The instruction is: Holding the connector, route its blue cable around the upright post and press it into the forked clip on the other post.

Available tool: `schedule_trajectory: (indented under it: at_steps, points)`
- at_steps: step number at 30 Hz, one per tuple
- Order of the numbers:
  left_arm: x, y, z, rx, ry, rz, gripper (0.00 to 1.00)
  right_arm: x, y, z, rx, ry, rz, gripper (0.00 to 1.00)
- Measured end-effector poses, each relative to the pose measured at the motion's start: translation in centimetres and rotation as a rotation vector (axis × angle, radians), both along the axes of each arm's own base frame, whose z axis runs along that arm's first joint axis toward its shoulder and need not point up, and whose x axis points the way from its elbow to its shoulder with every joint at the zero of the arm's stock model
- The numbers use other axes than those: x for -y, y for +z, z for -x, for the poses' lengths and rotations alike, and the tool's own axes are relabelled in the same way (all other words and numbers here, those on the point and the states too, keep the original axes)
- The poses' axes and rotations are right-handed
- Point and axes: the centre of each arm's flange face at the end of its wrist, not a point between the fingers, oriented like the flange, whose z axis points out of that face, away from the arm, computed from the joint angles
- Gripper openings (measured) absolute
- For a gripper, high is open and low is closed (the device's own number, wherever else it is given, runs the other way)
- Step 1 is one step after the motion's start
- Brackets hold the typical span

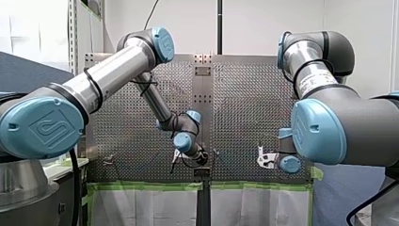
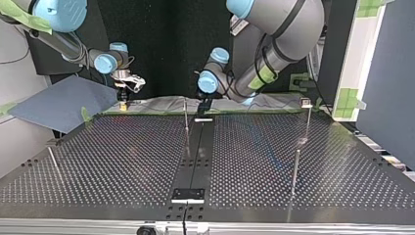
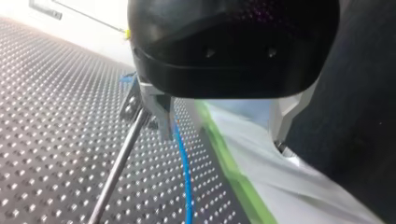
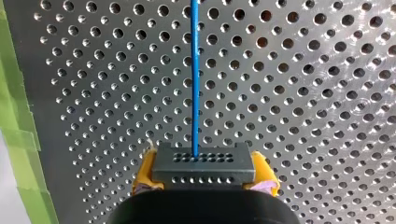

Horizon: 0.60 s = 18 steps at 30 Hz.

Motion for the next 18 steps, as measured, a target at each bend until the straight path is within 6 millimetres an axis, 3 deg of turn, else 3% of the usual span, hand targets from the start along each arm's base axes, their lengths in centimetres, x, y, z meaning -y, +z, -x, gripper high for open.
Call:
schedule_trajectory:
  at_steps: [11, 18]
  points:
    - [1.2, 0.0, 1.0, 0.008, -0.049, 0.001, 1.0, 0.0, 0.0, 0.0, 0.0, 0.001, -0.003, 0.0]
    - [1.5, 1.1, 0.8, 0.041, -0.041, 0.009, 1.0, -0.1, -0.1, 0.0, 0.0, 0.001, -0.005, 0.0]
